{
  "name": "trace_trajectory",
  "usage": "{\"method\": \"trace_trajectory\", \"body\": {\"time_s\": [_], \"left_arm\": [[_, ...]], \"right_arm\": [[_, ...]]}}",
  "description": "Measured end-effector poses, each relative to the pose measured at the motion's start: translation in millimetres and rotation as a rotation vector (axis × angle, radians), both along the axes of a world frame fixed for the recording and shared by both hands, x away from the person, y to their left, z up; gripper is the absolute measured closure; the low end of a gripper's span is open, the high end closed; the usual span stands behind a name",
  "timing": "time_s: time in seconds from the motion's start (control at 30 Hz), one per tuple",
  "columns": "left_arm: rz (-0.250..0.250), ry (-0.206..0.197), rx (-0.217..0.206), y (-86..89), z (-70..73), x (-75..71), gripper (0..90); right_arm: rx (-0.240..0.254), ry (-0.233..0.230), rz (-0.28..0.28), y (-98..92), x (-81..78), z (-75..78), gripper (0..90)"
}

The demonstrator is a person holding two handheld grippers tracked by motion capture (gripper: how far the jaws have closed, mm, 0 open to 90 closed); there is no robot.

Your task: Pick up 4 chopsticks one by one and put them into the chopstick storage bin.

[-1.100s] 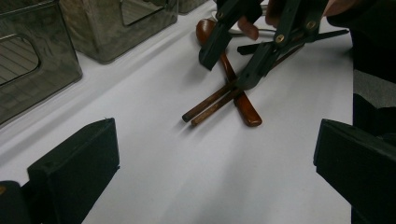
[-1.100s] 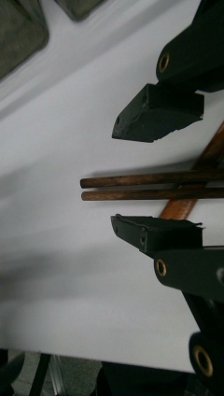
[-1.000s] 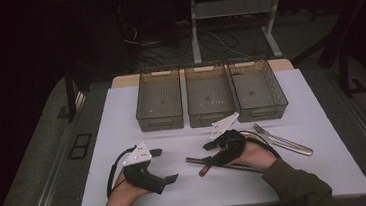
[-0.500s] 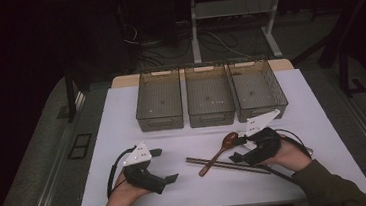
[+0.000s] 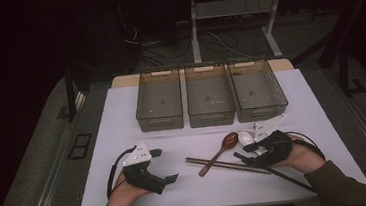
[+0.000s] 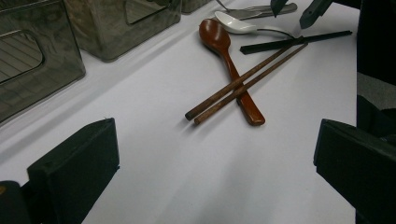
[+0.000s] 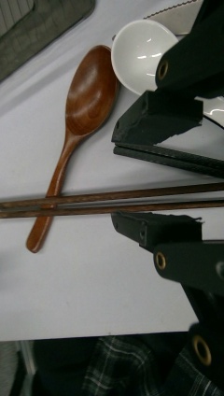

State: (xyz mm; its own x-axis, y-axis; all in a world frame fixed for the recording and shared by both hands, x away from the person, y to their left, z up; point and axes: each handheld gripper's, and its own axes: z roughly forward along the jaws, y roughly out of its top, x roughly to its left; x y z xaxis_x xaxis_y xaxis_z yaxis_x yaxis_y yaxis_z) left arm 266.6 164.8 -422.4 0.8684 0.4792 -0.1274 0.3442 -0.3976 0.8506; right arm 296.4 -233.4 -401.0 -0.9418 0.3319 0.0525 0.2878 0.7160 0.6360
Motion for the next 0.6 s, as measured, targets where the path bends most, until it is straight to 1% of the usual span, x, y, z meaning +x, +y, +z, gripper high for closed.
{"method": "trace_trajectory", "body": {"time_s": [0.1,0.17,0.33,0.37,0.43,0.5,0.53,0.6], "left_arm": [[-0.001,0.0,0.0,0.1,0.0,0.0,0.0],[-0.001,0.0,0.002,-0.2,-0.3,0.0,0.0],[-0.001,0.001,0.003,-0.6,-0.5,0.1,0.0],[0.0,0.001,0.004,-0.6,-0.5,0.1,0.0],[0.0,0.002,0.004,-0.6,-0.6,0.1,0.0],[-0.001,0.002,0.005,-0.8,-0.8,0.0,0.0],[-0.001,0.002,0.005,-0.9,-0.8,0.0,0.0],[-0.003,0.002,0.005,-1.0,-0.8,0.0,0.0]], "right_arm": [[-0.03,0.003,0.009,3.6,-0.7,-1.0,60.8],[-0.061,0.003,0.025,6.3,-0.1,-2.2,64.4],[-0.121,0.015,0.057,13.8,0.3,-5.4,70.8],[-0.135,0.025,0.053,15.2,-0.1,-5.8,71.8],[-0.161,0.022,0.07,17.0,1.4,-8.1,73.0],[-0.178,0.03,0.07,18.4,1.8,-9.5,74.2],[-0.198,0.026,0.079,18.5,2.7,-10.1,74.4],[-0.215,0.035,0.082,19.7,2.8,-11.4,74.9]]}}
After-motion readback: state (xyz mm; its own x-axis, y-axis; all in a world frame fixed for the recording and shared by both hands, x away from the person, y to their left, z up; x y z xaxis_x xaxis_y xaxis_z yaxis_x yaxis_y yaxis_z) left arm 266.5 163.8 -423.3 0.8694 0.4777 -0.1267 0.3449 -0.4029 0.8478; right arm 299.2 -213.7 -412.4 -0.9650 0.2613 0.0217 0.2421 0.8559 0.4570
